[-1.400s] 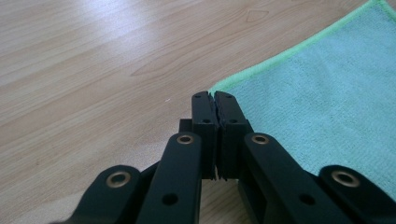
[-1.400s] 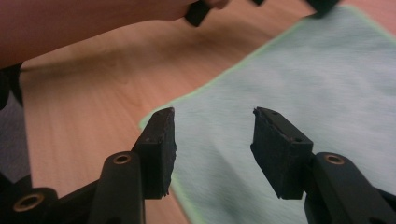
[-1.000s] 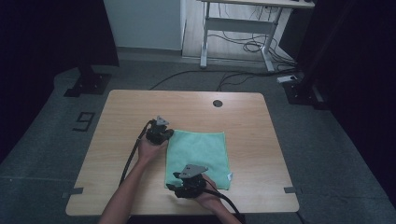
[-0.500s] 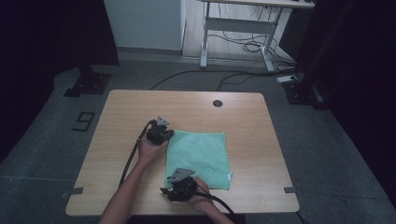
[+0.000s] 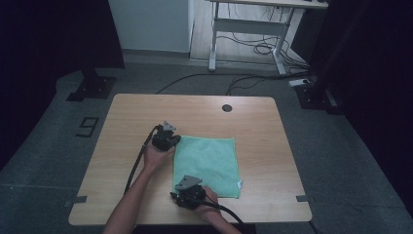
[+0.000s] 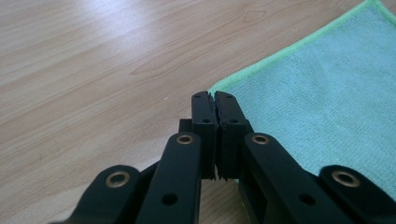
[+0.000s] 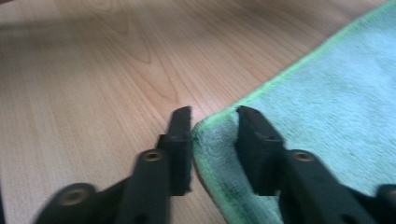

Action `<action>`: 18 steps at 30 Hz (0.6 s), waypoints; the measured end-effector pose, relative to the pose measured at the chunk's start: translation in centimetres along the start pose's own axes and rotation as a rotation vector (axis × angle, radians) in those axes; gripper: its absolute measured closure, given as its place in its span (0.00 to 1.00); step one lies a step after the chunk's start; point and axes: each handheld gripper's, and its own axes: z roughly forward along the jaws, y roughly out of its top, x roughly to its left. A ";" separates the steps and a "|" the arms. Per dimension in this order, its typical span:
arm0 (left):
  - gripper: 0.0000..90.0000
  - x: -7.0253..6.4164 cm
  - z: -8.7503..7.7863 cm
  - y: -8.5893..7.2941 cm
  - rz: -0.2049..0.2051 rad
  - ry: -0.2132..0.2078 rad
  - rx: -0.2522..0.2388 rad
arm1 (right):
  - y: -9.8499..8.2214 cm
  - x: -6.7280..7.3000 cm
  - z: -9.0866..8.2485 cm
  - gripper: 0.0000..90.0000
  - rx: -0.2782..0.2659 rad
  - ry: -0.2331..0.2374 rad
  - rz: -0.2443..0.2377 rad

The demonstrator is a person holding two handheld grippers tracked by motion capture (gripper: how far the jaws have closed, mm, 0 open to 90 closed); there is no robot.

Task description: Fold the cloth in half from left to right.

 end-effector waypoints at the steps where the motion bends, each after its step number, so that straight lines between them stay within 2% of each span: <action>1: 0.97 0.0 0.0 0.0 0.000 0.000 0.000 | 0.0 0.0 0.0 0.78 0.000 0.000 0.000; 2: 0.97 0.0 -0.1 0.0 -0.002 0.000 -0.002 | -0.1 -0.1 -0.1 0.87 0.000 -0.014 0.013; 3: 0.97 0.0 -0.1 0.0 -0.002 0.000 -0.002 | -0.1 -0.1 -0.1 0.87 0.000 -0.014 0.013; 5: 0.97 0.0 -0.2 0.1 -0.001 0.001 -0.001 | -0.1 -0.4 -0.2 0.93 -0.001 -0.017 0.029; 9: 0.97 0.0 -0.1 0.1 -0.004 0.003 -0.001 | -0.2 -0.4 -0.3 0.94 -0.015 -0.004 0.035; 14: 0.98 0.0 -0.3 0.3 -0.007 0.000 -0.003 | 0.3 0.0 -1.3 0.94 -0.069 0.013 0.038; 18: 0.98 -0.2 -0.6 0.5 -0.001 0.002 -0.005 | 0.6 0.0 -1.6 0.94 -0.085 0.022 0.045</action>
